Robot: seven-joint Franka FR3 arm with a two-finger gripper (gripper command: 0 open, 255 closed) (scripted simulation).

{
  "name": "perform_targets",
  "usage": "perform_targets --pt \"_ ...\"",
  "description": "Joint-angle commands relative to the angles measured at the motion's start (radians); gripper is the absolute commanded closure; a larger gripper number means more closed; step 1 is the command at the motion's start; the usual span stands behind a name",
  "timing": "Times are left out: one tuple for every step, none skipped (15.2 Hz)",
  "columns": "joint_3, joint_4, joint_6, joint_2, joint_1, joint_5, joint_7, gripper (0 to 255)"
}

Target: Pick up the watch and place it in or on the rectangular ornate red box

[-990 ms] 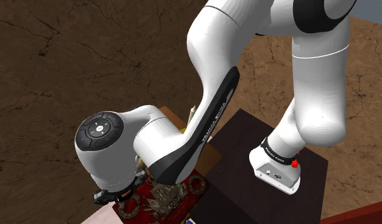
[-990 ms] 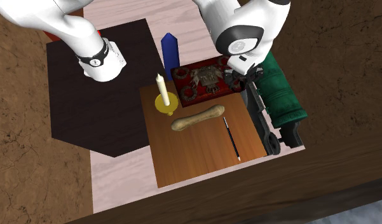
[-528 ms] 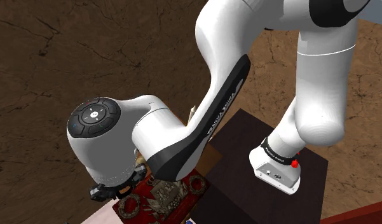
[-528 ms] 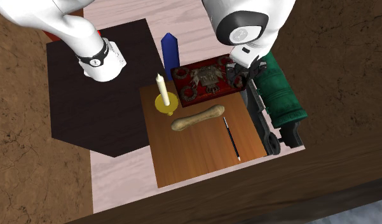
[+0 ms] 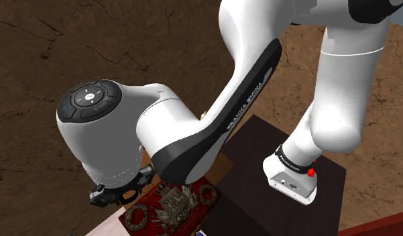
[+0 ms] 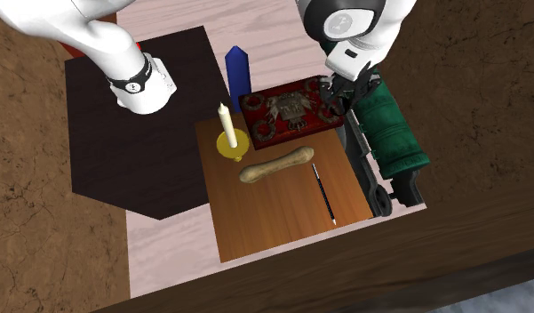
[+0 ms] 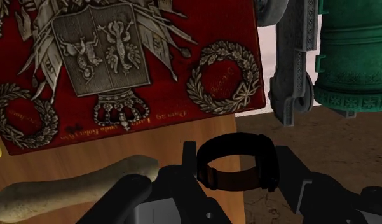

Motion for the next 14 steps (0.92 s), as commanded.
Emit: perform_targets --pt "0.029 -0.048 0.015 -0.045 -0.032 0.030 -0.010 255" --pt "0.055 -0.097 0.037 -0.085 -0.061 0.057 -0.018 255" --pt "0.083 -0.146 0.059 -0.128 -0.092 0.089 -0.030 255" --pt "0.115 -0.194 0.081 -0.173 -0.125 0.127 -0.048 255" --pt "0.151 -0.241 0.102 -0.223 -0.160 0.175 -0.072 255" --pt "0.191 -0.288 0.124 -0.279 -0.198 0.236 -0.107 255" --pt "0.236 -0.334 0.144 -0.344 -0.236 0.318 -0.157 255" --pt "0.276 -0.379 0.161 -0.424 -0.265 0.428 -0.228 255" --pt "0.291 -0.420 0.170 -0.514 -0.265 0.559 -0.315 255" --pt "0.275 -0.448 0.169 -0.571 -0.237 0.642 -0.370 255" --pt "0.260 -0.452 0.187 -0.539 -0.224 0.597 -0.336 255" --pt "0.268 -0.455 0.203 -0.513 -0.234 0.559 -0.307 255" --pt "0.278 -0.458 0.218 -0.485 -0.248 0.517 -0.276 255" --pt "0.287 -0.461 0.232 -0.455 -0.260 0.468 -0.241 255"
